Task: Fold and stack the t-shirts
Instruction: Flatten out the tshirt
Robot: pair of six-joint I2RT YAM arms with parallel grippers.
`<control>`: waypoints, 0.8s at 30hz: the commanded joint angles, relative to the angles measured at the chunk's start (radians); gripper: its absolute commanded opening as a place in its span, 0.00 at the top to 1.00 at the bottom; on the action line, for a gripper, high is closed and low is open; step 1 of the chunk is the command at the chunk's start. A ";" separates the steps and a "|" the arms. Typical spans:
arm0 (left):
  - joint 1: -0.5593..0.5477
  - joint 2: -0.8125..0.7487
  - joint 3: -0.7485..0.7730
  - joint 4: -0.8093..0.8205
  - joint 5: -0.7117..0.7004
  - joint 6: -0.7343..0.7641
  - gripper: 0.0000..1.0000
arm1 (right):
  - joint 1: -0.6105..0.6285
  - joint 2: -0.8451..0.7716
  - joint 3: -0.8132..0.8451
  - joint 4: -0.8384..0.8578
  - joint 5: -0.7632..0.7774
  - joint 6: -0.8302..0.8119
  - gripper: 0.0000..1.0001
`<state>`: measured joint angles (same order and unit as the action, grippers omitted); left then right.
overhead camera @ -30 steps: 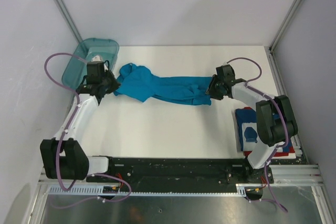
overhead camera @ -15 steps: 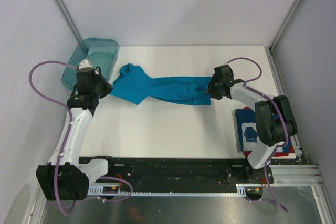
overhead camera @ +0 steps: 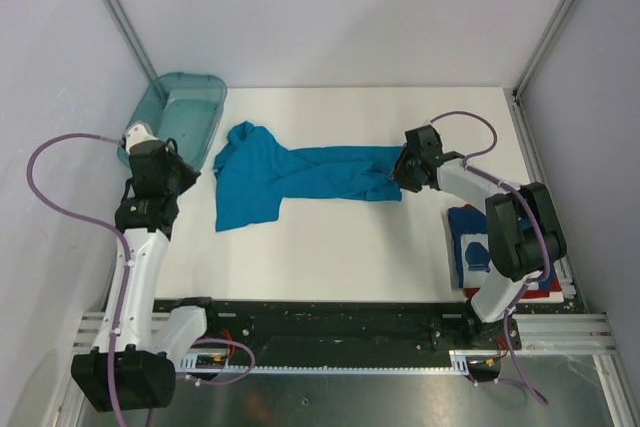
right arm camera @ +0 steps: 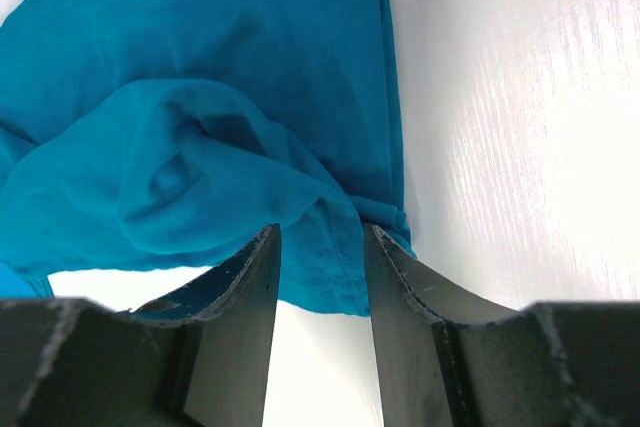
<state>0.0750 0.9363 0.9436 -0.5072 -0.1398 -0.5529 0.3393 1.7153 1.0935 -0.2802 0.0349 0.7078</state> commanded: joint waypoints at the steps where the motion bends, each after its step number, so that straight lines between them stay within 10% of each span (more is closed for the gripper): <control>1: 0.010 0.000 -0.016 -0.002 -0.017 -0.008 1.00 | 0.019 -0.050 -0.010 -0.017 0.040 0.012 0.56; 13: 0.002 0.292 -0.140 0.083 0.191 -0.040 0.61 | 0.020 -0.153 -0.091 -0.024 0.047 0.018 0.58; 24: -0.022 0.552 -0.027 0.142 0.037 -0.005 0.45 | 0.004 -0.254 -0.176 0.005 0.011 0.012 0.58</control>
<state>0.0689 1.4380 0.8139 -0.4240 -0.0032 -0.5926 0.3504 1.5139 0.9363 -0.3073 0.0505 0.7147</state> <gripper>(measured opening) 0.544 0.424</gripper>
